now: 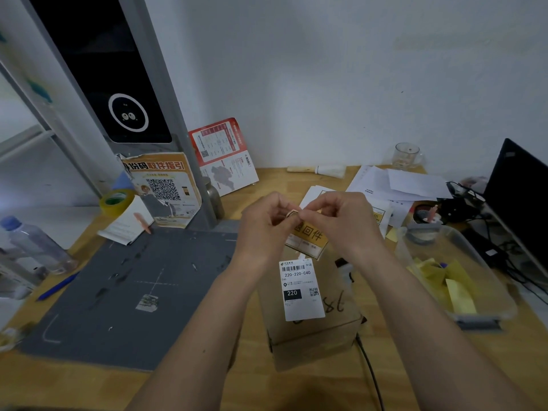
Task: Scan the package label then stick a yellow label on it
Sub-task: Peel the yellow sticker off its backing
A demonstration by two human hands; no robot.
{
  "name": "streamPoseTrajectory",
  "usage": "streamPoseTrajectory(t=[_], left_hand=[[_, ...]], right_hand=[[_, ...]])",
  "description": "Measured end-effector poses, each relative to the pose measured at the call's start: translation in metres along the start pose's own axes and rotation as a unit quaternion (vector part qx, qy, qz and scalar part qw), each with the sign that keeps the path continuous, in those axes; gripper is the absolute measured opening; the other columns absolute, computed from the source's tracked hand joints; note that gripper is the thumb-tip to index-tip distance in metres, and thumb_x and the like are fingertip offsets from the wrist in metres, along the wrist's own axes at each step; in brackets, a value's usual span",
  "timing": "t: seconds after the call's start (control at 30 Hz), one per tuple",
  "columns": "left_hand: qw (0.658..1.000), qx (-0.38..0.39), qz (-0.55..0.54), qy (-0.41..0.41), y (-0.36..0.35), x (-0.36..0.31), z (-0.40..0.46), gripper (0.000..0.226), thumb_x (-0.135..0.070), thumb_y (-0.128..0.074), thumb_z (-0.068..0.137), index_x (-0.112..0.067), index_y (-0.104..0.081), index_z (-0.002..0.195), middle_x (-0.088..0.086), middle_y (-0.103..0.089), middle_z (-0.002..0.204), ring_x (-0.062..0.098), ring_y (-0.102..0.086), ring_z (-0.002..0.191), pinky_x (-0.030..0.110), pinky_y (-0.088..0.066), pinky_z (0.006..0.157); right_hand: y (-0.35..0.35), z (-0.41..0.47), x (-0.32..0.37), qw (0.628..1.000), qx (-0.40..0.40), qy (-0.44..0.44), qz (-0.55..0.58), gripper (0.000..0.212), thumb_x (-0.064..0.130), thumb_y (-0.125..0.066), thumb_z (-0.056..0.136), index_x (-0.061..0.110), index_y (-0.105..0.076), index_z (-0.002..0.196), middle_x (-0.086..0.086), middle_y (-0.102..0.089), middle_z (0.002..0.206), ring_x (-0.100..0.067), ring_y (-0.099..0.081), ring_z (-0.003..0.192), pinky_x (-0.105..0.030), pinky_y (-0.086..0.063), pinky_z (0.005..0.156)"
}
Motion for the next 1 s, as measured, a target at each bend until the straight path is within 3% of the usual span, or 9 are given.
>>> streamPoseTrajectory(t=[0.1, 0.23, 0.33, 0.43, 0.5, 0.57, 0.77, 0.9, 1.0], left_hand=[[1.000, 0.021, 0.009, 0.001, 0.000, -0.002, 0.001, 0.010, -0.006, -0.071, 0.082, -0.013, -0.066, 0.087, 0.001, -0.071, 0.087, 0.017, -0.068, 0.084, 0.035, -0.057, 0.078], [0.977, -0.126, 0.171, -0.039, 0.019, -0.014, -0.005, 0.026, -0.022, -0.076, 0.078, -0.028, -0.066, 0.102, -0.015, -0.053, 0.097, 0.007, -0.051, 0.096, 0.022, -0.042, 0.082], [0.991, -0.079, 0.088, -0.062, 0.006, -0.016, -0.007, 0.023, -0.016, -0.070, 0.084, -0.025, -0.071, 0.105, -0.012, -0.063, 0.098, 0.001, -0.059, 0.087, 0.015, -0.046, 0.076], [1.000, 0.005, -0.017, 0.008, -0.012, -0.005, -0.008, 0.031, -0.013, -0.058, 0.093, -0.026, -0.065, 0.120, -0.007, -0.068, 0.111, 0.002, -0.063, 0.098, 0.015, -0.049, 0.084], [0.997, 0.037, -0.060, 0.037, -0.016, 0.000, -0.010, 0.034, -0.011, -0.053, 0.095, -0.028, -0.063, 0.123, -0.005, -0.071, 0.107, 0.003, -0.062, 0.087, 0.018, -0.051, 0.079], [0.995, 0.043, -0.084, 0.042, -0.014, -0.001, -0.011, 0.035, -0.011, -0.053, 0.096, -0.032, -0.063, 0.121, -0.012, -0.071, 0.103, -0.005, -0.061, 0.078, 0.011, -0.048, 0.073], [0.990, 0.047, -0.124, 0.039, -0.016, -0.005, -0.012, 0.038, -0.006, -0.055, 0.093, -0.041, -0.065, 0.103, -0.030, -0.069, 0.089, -0.021, -0.060, 0.088, 0.000, -0.044, 0.071], [0.987, 0.016, -0.153, 0.048, -0.015, -0.001, -0.009, 0.027, -0.004, -0.058, 0.092, -0.022, -0.069, 0.109, -0.032, -0.068, 0.076, -0.022, -0.060, 0.083, -0.002, -0.042, 0.070], [0.987, 0.002, -0.155, 0.048, -0.014, -0.001, -0.009, 0.026, -0.003, -0.059, 0.091, -0.014, -0.069, 0.113, -0.027, -0.068, 0.084, -0.021, -0.061, 0.082, -0.001, -0.043, 0.071]], right_hand=[[-0.001, 0.003, 0.002, 1.000, 0.022, 0.001, 0.013, 0.013, 0.022, -0.076, 0.078, 0.022, -0.067, 0.067, 0.004, -0.059, 0.061, -0.011, -0.052, 0.056, -0.025, -0.044, 0.056], [-0.001, 0.007, -0.004, 1.000, -0.009, -0.017, 0.009, 0.011, 0.018, -0.069, 0.083, 0.019, -0.065, 0.072, 0.003, -0.064, 0.070, -0.011, -0.057, 0.064, -0.017, -0.044, 0.057], [-0.004, 0.007, -0.006, 0.997, -0.026, -0.036, 0.066, 0.011, 0.010, -0.061, 0.084, 0.013, -0.059, 0.073, -0.002, -0.060, 0.065, -0.011, -0.051, 0.056, -0.016, -0.041, 0.050], [-0.009, 0.005, -0.006, 0.987, -0.007, -0.047, 0.154, 0.013, 0.004, -0.058, 0.084, 0.010, -0.054, 0.072, -0.011, -0.057, 0.065, -0.015, -0.049, 0.050, -0.022, -0.042, 0.047], [-0.011, 0.004, -0.007, 0.983, 0.002, -0.044, 0.181, 0.011, 0.006, -0.060, 0.085, 0.007, -0.056, 0.075, -0.015, -0.058, 0.069, -0.019, -0.052, 0.055, -0.025, -0.044, 0.048], [-0.011, 0.004, -0.010, 0.975, 0.006, -0.046, 0.216, 0.008, 0.010, -0.063, 0.087, 0.005, -0.059, 0.082, -0.015, -0.061, 0.072, -0.021, -0.056, 0.060, -0.026, -0.045, 0.050], [-0.005, 0.004, -0.012, 0.954, -0.025, -0.055, 0.293, 0.016, 0.009, -0.066, 0.087, 0.001, -0.058, 0.098, -0.013, -0.063, 0.066, -0.015, -0.058, 0.052, -0.024, -0.049, 0.048], [-0.003, 0.003, -0.010, 0.948, -0.033, -0.039, 0.313, 0.007, 0.001, -0.065, 0.085, -0.003, -0.064, 0.091, -0.015, -0.065, 0.070, -0.017, -0.061, 0.057, -0.023, -0.051, 0.050], [-0.003, 0.003, -0.010, 0.947, -0.032, -0.042, 0.317, 0.003, 0.000, -0.065, 0.084, -0.002, -0.066, 0.087, -0.015, -0.065, 0.070, -0.017, -0.061, 0.058, -0.023, -0.051, 0.051]])
Point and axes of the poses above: each hand's wrist, its own z-axis towards the middle knuckle, its own y-axis out of the back of the hand, x = y × z, the point moved 9 cm from there along z, towards the middle knuckle
